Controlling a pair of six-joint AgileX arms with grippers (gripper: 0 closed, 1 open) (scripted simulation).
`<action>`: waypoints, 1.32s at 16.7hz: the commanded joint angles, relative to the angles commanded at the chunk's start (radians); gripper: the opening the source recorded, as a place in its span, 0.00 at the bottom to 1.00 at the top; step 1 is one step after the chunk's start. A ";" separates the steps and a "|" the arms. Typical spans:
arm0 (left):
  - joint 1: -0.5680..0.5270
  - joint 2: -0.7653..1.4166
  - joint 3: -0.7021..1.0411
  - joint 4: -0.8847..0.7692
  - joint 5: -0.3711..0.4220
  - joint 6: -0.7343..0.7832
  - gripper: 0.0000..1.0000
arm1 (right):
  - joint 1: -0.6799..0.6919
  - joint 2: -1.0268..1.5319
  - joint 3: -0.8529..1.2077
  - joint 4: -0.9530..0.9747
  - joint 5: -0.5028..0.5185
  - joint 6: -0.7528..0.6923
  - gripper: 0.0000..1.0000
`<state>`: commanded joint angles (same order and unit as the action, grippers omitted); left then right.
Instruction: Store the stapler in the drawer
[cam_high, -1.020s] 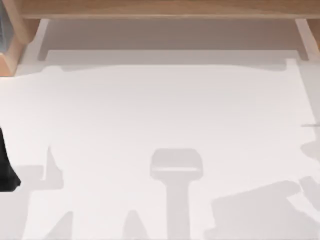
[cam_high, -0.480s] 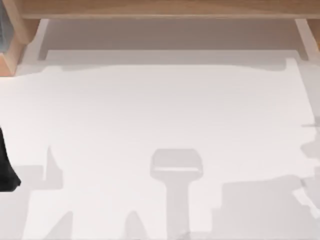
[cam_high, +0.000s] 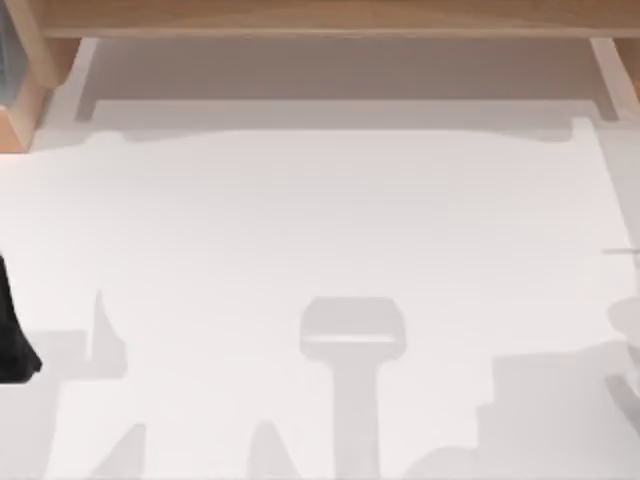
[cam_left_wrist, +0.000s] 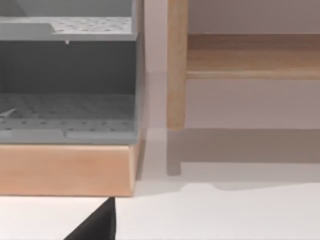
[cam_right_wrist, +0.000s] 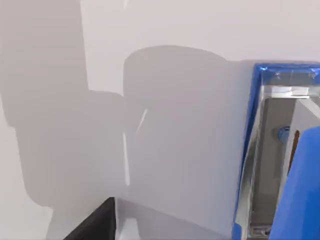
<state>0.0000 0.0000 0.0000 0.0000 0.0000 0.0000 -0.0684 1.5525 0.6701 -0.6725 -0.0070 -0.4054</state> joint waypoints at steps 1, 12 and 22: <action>0.000 0.000 0.000 0.000 0.000 0.000 1.00 | 0.000 0.011 -0.009 0.015 0.000 0.000 1.00; 0.000 0.000 0.000 0.000 0.000 0.000 1.00 | 0.000 0.014 -0.011 0.020 0.000 0.000 0.47; 0.000 0.000 0.000 0.000 0.000 0.000 1.00 | 0.000 0.014 -0.011 0.020 0.000 0.000 0.00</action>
<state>0.0000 0.0000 0.0000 0.0000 0.0000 0.0000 -0.0684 1.5668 0.6587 -0.6523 -0.0070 -0.4054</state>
